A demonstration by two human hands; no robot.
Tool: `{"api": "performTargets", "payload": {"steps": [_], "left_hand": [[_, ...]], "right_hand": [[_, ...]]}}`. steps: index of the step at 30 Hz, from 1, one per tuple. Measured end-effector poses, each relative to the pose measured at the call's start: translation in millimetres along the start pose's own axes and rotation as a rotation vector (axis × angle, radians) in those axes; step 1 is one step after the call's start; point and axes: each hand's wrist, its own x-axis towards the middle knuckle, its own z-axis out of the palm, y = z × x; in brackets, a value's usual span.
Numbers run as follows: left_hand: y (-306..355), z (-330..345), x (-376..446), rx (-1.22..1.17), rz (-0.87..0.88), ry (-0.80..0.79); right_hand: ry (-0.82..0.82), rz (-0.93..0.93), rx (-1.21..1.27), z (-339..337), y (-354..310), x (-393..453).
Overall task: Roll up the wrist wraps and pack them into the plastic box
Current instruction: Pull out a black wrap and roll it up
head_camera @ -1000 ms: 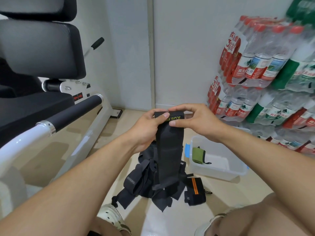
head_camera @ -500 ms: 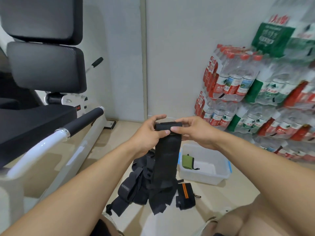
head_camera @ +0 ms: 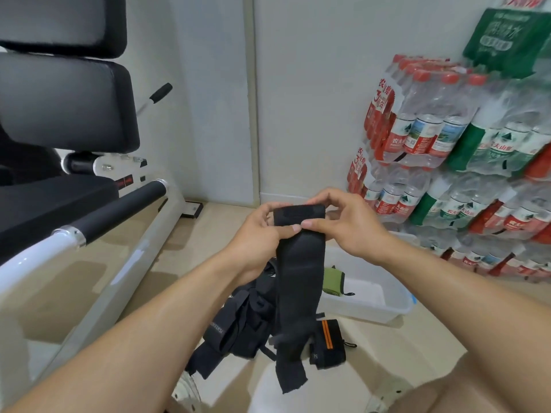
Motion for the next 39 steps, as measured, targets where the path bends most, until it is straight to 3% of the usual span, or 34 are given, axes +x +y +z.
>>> {"api": "performTargets", "payload": {"steps": [6, 15, 33, 39], "left_hand": [[4, -4, 18, -0.013, -0.127, -0.114], [-4, -4, 31, -0.016, -0.144, -0.05], [-10, -27, 33, 0.021, -0.046, -0.003], [-7, -34, 31, -0.031, -0.064, -0.028]], "right_hand": [[0.013, -0.057, 0.075, -3, 6, 22], [-0.015, -0.082, 0.019, 8, 32, 32], [-0.259, 0.304, 0.403, 21, 33, 26], [-0.124, 0.228, 0.353, 26, 28, 30]]}}
